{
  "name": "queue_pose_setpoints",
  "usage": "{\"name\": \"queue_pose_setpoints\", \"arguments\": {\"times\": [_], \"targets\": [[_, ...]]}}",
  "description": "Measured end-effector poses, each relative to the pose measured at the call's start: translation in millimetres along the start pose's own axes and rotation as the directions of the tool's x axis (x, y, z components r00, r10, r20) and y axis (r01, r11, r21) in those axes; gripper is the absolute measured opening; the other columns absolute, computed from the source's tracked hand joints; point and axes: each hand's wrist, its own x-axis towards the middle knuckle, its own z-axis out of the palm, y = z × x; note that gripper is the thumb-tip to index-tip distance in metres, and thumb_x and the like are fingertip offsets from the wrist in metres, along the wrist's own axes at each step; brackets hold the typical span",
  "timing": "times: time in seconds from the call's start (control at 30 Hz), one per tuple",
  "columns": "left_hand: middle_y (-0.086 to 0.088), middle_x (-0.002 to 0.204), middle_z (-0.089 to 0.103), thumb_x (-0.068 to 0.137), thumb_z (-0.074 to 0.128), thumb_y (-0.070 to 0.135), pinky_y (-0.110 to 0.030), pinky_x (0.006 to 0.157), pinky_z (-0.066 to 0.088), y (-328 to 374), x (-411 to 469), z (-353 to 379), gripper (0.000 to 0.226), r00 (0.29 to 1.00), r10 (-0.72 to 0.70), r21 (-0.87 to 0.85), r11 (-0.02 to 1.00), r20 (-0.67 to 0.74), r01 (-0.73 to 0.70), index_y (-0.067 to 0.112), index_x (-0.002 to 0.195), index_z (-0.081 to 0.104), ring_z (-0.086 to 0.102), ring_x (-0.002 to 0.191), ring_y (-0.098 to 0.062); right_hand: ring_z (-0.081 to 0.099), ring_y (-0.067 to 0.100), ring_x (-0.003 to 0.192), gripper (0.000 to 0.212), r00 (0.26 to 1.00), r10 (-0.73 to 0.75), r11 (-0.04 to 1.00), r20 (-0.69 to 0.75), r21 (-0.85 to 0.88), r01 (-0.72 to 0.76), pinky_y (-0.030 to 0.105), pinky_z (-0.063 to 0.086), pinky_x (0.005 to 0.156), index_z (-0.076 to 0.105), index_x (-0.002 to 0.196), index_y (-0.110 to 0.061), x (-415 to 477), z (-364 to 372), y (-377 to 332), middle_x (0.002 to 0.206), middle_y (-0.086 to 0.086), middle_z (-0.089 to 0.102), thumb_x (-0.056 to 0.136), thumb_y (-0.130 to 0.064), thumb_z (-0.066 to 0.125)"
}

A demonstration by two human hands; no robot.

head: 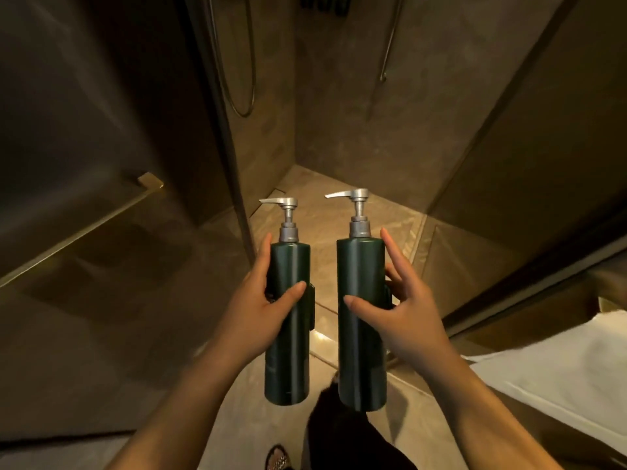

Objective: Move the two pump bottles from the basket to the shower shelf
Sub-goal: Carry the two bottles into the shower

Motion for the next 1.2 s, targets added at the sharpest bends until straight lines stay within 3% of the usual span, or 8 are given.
{"name": "queue_pose_setpoints", "arguments": {"times": [0.17,0.4,0.6,0.77,0.9,1.2], "targets": [[0.030,0.124,0.036,0.081,0.063,0.037,0.003,0.063,0.037,12,88,15,0.084,0.999,0.031,0.043,0.999,0.021,-0.032,0.057,0.137,0.003,0.039,0.089,0.032,0.042,-0.031,0.094,0.095,1.000,-0.025,0.999,-0.018,0.020,0.025,-0.003,0.037,0.069,0.024,0.137,-0.055,85,-19,11,0.110,-0.043,0.039,0.067,-0.022,0.079],[0.031,0.125,0.036,0.082,0.063,0.037,0.000,0.064,0.040,46,229,32,0.084,0.999,0.020,0.037,0.999,-0.043,-0.019,0.057,0.137,0.002,0.043,0.086,0.029,0.044,-0.029,0.096,0.093,0.997,-0.082,0.996,-0.011,0.041,0.083,-0.003,0.038,0.069,0.027,0.138,-0.051,234,-60,12,0.104,-0.050,0.044,0.068,-0.019,0.080],[0.045,0.108,0.032,0.083,0.062,0.035,0.000,0.065,0.041,60,313,52,0.084,0.995,0.006,-0.025,1.000,-0.095,-0.008,0.053,0.139,0.003,0.043,0.086,0.031,0.047,-0.024,0.098,0.092,0.994,-0.106,0.993,0.005,0.044,0.106,-0.003,0.038,0.069,0.026,0.133,-0.055,335,-85,11,0.115,-0.031,0.048,0.069,-0.016,0.079],[0.044,0.111,0.035,0.082,0.063,0.036,-0.001,0.065,0.041,54,364,41,0.083,0.993,-0.042,-0.034,0.999,-0.109,0.038,0.053,0.140,0.005,0.048,0.092,0.025,0.048,-0.020,0.103,0.092,0.993,-0.096,0.994,0.071,0.065,0.091,0.000,0.039,0.073,0.027,0.136,-0.048,392,-79,19,0.122,-0.027,0.048,0.069,-0.013,0.079],[0.046,0.108,0.032,0.083,0.063,0.032,0.003,0.064,0.038,56,419,38,0.084,0.995,-0.022,-0.042,0.999,-0.093,0.018,0.047,0.142,0.006,0.042,0.089,0.032,0.047,-0.020,0.104,0.090,0.993,-0.089,0.995,0.073,0.055,0.085,-0.001,0.038,0.074,0.028,0.133,-0.050,441,-76,19,0.122,-0.027,0.048,0.070,-0.012,0.079],[0.039,0.112,0.036,0.083,0.064,0.026,0.003,0.067,0.036,74,566,4,0.083,0.994,0.042,-0.108,0.993,-0.103,-0.053,0.047,0.142,0.009,0.046,0.092,0.026,0.050,-0.015,0.104,0.090,0.990,-0.131,0.991,0.058,0.018,0.130,0.000,0.040,0.073,0.026,0.129,-0.057,583,-66,-12,0.120,-0.024,0.052,0.070,-0.015,0.079]]}}
